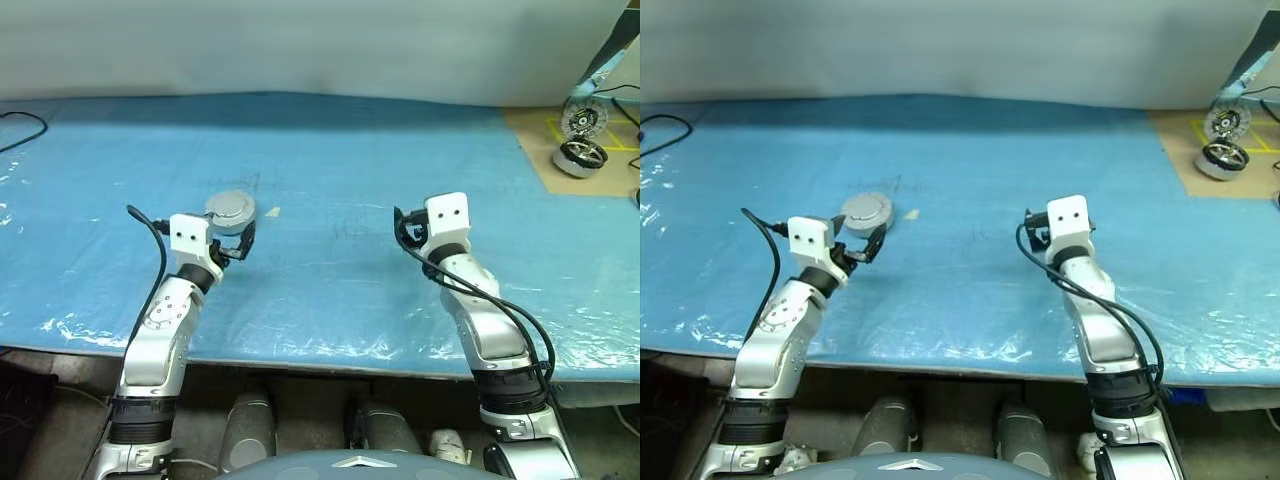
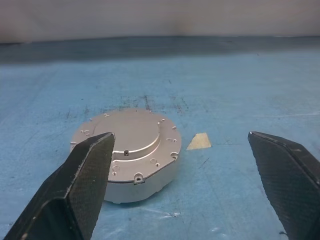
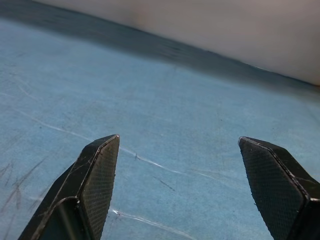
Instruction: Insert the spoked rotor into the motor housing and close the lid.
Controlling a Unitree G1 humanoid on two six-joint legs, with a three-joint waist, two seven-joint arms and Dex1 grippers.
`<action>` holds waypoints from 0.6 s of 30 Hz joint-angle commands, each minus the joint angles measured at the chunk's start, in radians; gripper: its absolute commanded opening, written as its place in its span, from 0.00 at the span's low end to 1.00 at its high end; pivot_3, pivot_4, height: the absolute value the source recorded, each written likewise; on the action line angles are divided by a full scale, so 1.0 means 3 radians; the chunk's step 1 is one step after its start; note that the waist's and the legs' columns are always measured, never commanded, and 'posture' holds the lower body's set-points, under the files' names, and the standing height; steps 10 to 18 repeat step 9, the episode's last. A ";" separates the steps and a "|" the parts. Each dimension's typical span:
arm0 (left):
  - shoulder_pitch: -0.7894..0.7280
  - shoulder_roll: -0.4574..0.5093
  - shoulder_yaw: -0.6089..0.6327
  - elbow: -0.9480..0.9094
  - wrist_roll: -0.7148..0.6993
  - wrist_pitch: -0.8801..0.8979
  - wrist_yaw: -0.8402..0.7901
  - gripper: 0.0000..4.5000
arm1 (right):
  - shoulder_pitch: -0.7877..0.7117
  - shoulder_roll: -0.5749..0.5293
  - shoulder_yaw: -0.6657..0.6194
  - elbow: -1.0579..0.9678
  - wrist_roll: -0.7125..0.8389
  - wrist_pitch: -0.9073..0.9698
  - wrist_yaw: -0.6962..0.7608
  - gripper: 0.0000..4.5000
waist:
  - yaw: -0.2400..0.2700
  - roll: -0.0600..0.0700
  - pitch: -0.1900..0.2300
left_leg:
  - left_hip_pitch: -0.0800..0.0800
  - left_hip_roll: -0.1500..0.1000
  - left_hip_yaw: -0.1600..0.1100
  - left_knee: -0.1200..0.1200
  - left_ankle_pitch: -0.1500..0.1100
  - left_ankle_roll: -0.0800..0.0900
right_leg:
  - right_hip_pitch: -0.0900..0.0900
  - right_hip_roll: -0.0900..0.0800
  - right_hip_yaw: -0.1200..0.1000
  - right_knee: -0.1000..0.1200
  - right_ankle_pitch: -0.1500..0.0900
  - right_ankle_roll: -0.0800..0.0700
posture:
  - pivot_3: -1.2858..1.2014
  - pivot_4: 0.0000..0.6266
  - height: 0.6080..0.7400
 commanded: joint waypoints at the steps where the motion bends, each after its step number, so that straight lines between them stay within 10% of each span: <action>1: 0.0011 -0.0052 -0.0008 -0.0085 0.0043 -0.0082 0.0050 0.99 | -0.0056 0.0012 -0.0079 0.0009 -0.0046 -0.0069 0.0020 0.89 | -0.0004 0.0000 0.0000 | 0.0000 0.0000 0.0000 -0.0001 0.0000 0.0000 | 0.0000 0.0000 0.0000 0.0000 0.0000 0.0000 | 0.52 0.24 1.00; 18: -0.0161 -0.0148 -0.0003 -0.0095 0.0074 0.0002 0.0158 0.99 | -0.0122 0.0139 -0.0013 0.0119 -0.0091 -0.0105 0.0018 0.89 | -0.0012 0.0000 0.0000 | 0.0003 0.0002 0.0000 0.0001 0.0000 0.0000 | 0.0000 0.0000 -0.0001 0.0002 0.0001 -0.0001 | 0.52 0.24 1.00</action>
